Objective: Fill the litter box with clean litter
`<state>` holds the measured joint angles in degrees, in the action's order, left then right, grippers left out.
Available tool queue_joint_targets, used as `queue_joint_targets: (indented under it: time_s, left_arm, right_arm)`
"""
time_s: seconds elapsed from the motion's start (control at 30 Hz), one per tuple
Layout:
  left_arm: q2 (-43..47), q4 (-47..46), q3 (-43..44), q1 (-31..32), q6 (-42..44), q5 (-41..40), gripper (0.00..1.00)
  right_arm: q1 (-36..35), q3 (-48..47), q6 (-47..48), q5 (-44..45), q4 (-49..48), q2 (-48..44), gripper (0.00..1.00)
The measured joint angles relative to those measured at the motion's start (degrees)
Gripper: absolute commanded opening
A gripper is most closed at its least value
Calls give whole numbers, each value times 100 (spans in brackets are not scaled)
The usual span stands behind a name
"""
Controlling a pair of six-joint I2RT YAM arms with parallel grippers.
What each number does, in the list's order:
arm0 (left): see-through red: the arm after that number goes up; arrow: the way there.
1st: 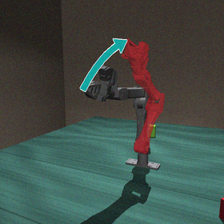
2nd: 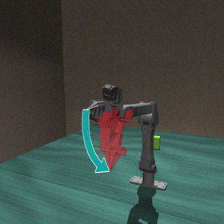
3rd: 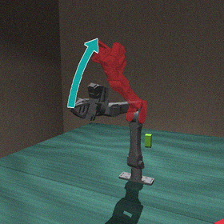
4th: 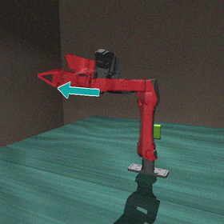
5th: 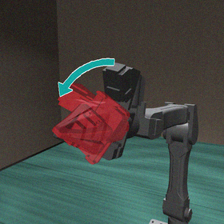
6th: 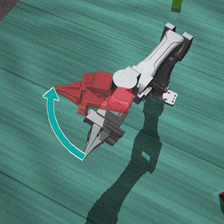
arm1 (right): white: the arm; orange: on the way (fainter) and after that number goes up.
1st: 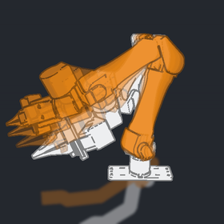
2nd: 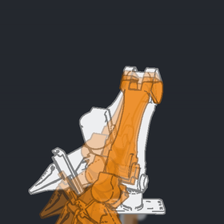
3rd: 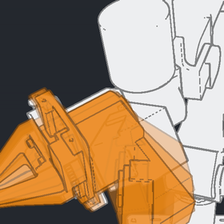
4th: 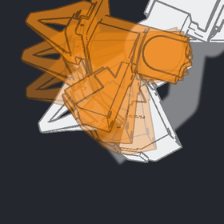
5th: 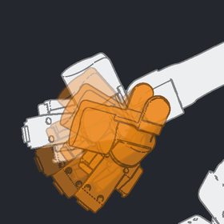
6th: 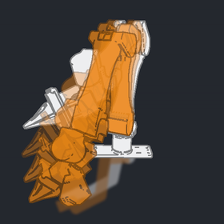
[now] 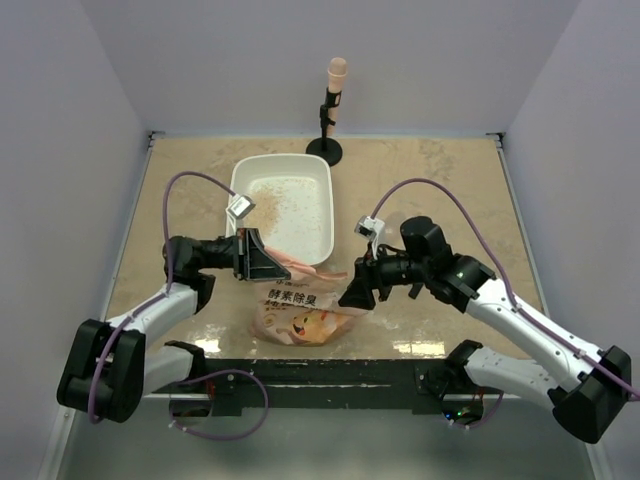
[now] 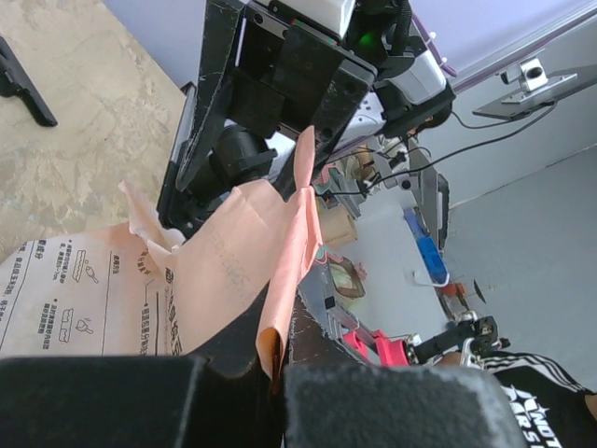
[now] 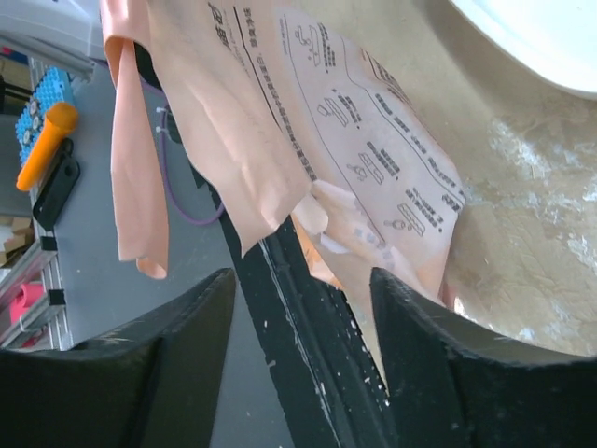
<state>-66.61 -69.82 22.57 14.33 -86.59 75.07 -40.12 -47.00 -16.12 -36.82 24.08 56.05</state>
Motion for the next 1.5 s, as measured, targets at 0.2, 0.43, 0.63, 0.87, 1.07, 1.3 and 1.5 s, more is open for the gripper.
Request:
queue_joint_targets:
  time_s: [0.2, 0.43, 0.63, 0.87, 1.07, 1.3, 1.5]
  left_arm:
    - [291, 2, -98, 0, 11, 31, 0]
    - [533, 2, -186, 0, 15, 120, 0]
    - [603, 2, -186, 0, 17, 146, 0]
    - [693, 2, -192, 0, 17, 192, 0]
    - [866, 2, -295, 0, 17, 229, 0]
    - [1029, 2, -374, 0, 20, 254, 0]
    - [1038, 2, -374, 0, 20, 282, 0]
  right_arm:
    - [-2, 83, -76, -15, -382, 175, 34]
    - [-42, 129, -179, 7, -560, 306, 3]
    - [-341, 162, -313, 22, -785, 498, 0]
    - [-588, 208, -479, 140, -1158, 791, 0]
    - [-590, 208, -544, 400, -1279, 793, 0]
    - [-595, 203, -538, 483, -1316, 846, 0]
    - [-597, 203, -538, 483, -1410, 975, 0]
